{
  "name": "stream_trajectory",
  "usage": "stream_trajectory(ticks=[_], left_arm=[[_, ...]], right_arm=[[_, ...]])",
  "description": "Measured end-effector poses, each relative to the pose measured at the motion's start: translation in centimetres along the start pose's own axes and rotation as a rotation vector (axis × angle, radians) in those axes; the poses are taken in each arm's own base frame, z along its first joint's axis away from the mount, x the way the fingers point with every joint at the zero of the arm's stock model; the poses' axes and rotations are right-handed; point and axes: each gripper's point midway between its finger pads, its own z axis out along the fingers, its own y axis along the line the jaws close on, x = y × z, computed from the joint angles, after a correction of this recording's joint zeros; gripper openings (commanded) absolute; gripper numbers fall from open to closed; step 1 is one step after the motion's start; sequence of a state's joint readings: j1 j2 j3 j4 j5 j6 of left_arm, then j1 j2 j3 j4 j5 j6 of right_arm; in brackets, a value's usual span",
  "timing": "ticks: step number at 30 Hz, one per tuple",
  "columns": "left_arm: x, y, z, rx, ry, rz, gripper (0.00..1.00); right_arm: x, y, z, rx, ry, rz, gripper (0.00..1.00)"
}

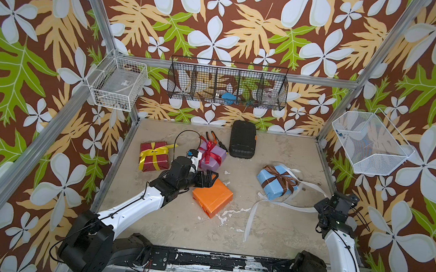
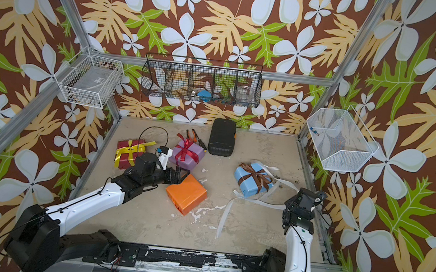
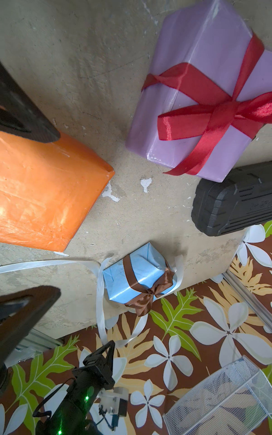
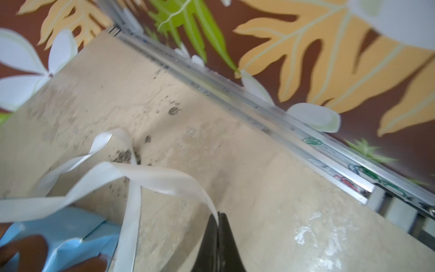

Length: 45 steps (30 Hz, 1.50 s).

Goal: Untie the ribbon bows on the gift boxes
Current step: Place the ribbon at the center of the board.

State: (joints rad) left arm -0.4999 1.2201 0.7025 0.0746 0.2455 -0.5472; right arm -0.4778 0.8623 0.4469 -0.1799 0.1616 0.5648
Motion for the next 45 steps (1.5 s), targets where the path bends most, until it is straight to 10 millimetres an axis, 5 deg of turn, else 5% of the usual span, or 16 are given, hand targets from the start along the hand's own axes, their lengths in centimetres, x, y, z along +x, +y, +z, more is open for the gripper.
stream_trajectory(ticks=[3, 7, 10, 13, 14, 15, 16, 21, 29, 35, 38, 42, 45], left_arm=[[0.0, 0.0, -0.1, -0.001, -0.002, 0.002, 0.97], [0.1, 0.1, -0.2, -0.009, 0.003, 0.0, 0.97], [0.2, 0.2, -0.1, -0.011, 0.007, -0.002, 0.98], [0.3, 0.3, 0.0, -0.014, 0.011, -0.004, 0.98], [0.4, 0.3, 0.0, -0.015, 0.013, -0.007, 0.98], [0.4, 0.4, 0.1, -0.015, 0.014, -0.007, 0.97], [0.4, 0.4, 0.1, -0.016, 0.015, -0.008, 0.97], [0.3, 0.6, -0.1, -0.032, 0.005, -0.007, 0.98], [-0.2, 1.4, -0.4, -0.076, -0.03, -0.007, 1.0], [0.3, 2.0, -0.3, -0.095, -0.022, -0.016, 1.0], [0.3, 2.5, -0.5, -0.117, -0.028, -0.027, 1.0], [-0.6, 3.5, -1.4, -0.145, -0.057, -0.056, 1.0], [-1.5, 4.8, -2.6, -0.184, -0.087, -0.086, 1.0]], right_arm=[[-1.1, -0.7, 0.2, 0.011, -0.029, 0.046, 0.0], [0.0, 1.3, 1.7, -0.091, 0.049, 0.043, 0.05], [2.6, 2.9, 3.2, -0.174, 0.188, 0.015, 0.4], [4.7, 5.6, 3.8, -0.276, 0.297, -0.04, 0.56], [5.4, 6.9, 3.7, -0.317, 0.327, -0.07, 0.68], [6.1, 8.3, 3.3, -0.359, 0.35, -0.111, 0.91], [6.5, 9.3, 3.0, -0.385, 0.36, -0.138, 1.0], [6.9, 13.2, 0.5, -0.5, 0.346, -0.261, 1.0], [4.2, 17.9, -4.8, -0.533, 0.194, -0.487, 1.0], [3.2, 19.3, -7.9, -0.574, 0.133, -0.542, 0.94], [6.5, 22.0, -11.2, -0.751, 0.206, -0.602, 0.87], [14.6, 24.1, -16.4, -0.99, 0.394, -0.738, 0.86], [20.4, 23.8, -19.3, -1.109, 0.537, -0.808, 0.84]])
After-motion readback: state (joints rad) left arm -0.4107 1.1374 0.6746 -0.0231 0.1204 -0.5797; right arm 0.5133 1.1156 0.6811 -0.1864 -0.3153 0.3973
